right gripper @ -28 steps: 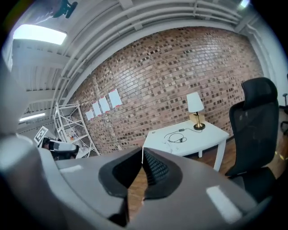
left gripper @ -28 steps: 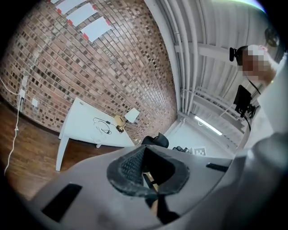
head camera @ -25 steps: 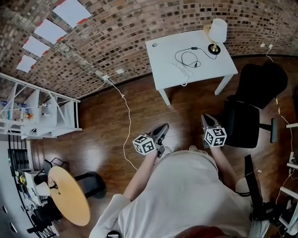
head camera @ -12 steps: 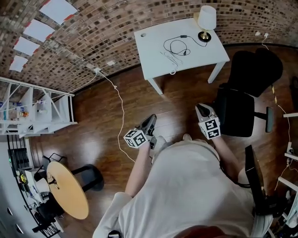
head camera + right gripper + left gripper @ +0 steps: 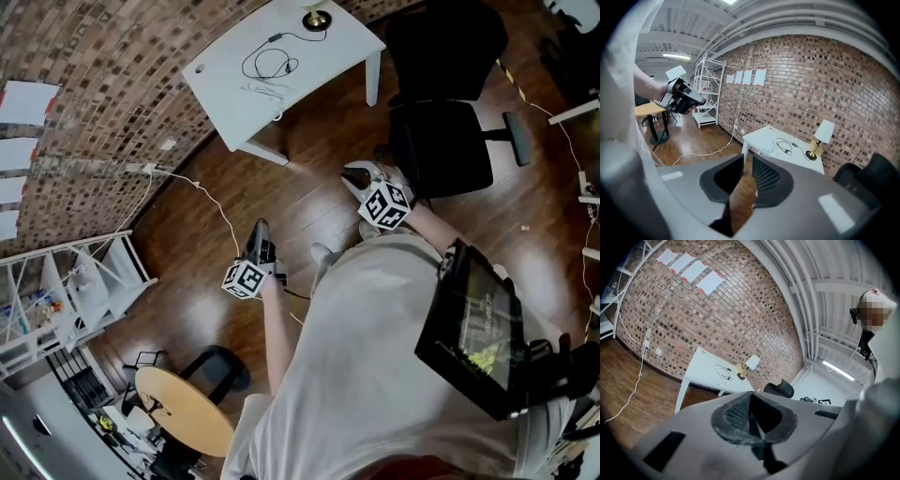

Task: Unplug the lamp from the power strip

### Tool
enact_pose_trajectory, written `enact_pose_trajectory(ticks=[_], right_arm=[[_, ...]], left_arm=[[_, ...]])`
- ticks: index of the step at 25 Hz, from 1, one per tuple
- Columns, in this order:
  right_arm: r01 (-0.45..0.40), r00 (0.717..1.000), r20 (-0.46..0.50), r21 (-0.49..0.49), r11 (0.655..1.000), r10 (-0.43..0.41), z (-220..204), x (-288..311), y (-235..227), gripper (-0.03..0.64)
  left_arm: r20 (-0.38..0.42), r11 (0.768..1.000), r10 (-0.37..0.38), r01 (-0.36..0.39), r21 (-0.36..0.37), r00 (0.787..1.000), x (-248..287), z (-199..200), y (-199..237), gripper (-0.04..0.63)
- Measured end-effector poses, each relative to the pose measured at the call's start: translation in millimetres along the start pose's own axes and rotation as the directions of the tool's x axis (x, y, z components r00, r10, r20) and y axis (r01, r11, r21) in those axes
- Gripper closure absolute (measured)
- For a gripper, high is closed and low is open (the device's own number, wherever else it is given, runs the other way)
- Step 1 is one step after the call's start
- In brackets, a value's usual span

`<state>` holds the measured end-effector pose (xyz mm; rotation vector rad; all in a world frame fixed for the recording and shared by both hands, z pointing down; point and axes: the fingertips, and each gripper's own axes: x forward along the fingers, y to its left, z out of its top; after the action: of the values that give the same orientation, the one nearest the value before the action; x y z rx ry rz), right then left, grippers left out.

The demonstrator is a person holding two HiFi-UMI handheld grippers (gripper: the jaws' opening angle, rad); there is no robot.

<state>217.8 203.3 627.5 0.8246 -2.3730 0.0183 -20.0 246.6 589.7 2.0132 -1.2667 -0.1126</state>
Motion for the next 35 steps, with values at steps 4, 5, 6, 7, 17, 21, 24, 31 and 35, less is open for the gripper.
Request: enact_pose_trajectory(ticks=[4, 5, 6, 7, 17, 21, 24, 31, 35], right_arm=[[0.008, 1.000, 0.012, 0.059, 0.998, -0.008, -11.2, -11.8, -0.8, 0.558], [0.009, 1.000, 0.017, 0.070, 0.998, -0.010, -13.8, -13.7, -0.5, 0.558], [0.010, 1.000, 0.021, 0.081, 0.997, -0.011, -16.7, -15.1, -0.2, 0.558], [0.008, 1.000, 0.025, 0.097, 0.995, -0.011, -20.4, -16.6, 0.1, 0.558], [0.067, 0.994, 0.050, 0.448, 0.891, -0.100, -59.1, -43.3, -42.0, 0.552], [0.091, 0.982, 0.083, 0.580, 0.809, -0.170, -43.2, -71.6, -69.2, 0.530], [0.094, 0.897, 0.258, 0.683, 0.725, -0.359, 18.7, -115.1, -121.2, 0.514], [0.054, 0.753, 0.537, 0.527, 0.848, -0.381, 161.1, -185.5, -155.9, 0.477], [0.050, 0.713, 0.600, 0.471, 0.880, -0.362, 205.3, -207.0, -149.1, 0.477]], left_arm=[[-0.035, 1.000, -0.011, 0.012, 0.023, 0.999, 6.0, -12.8, -19.6, 0.592], [-0.037, 1.000, -0.018, 0.019, 0.024, 0.999, 7.9, -16.4, -22.0, 0.592], [-0.041, 0.999, -0.021, 0.022, 0.026, 0.999, 9.8, -20.1, -24.3, 0.592], [-0.048, 0.999, -0.019, 0.021, 0.032, 0.999, 11.0, -23.8, -26.7, 0.592], [-0.109, 0.997, 0.024, -0.015, 0.075, 0.994, 7.9, -41.9, -28.2, 0.592], [-0.103, 0.997, 0.037, -0.030, 0.065, 0.994, 0.1, -38.3, -31.9, 0.592], [-0.070, 0.997, 0.052, -0.047, 0.067, 0.996, -4.2, -26.0, -24.5, 0.592], [0.022, 0.997, 0.063, -0.064, 0.045, 0.998, -27.5, 20.1, -24.3, 0.592], [0.181, 0.992, 0.060, -0.079, 0.100, 0.982, -52.8, 96.1, -51.8, 0.592]])
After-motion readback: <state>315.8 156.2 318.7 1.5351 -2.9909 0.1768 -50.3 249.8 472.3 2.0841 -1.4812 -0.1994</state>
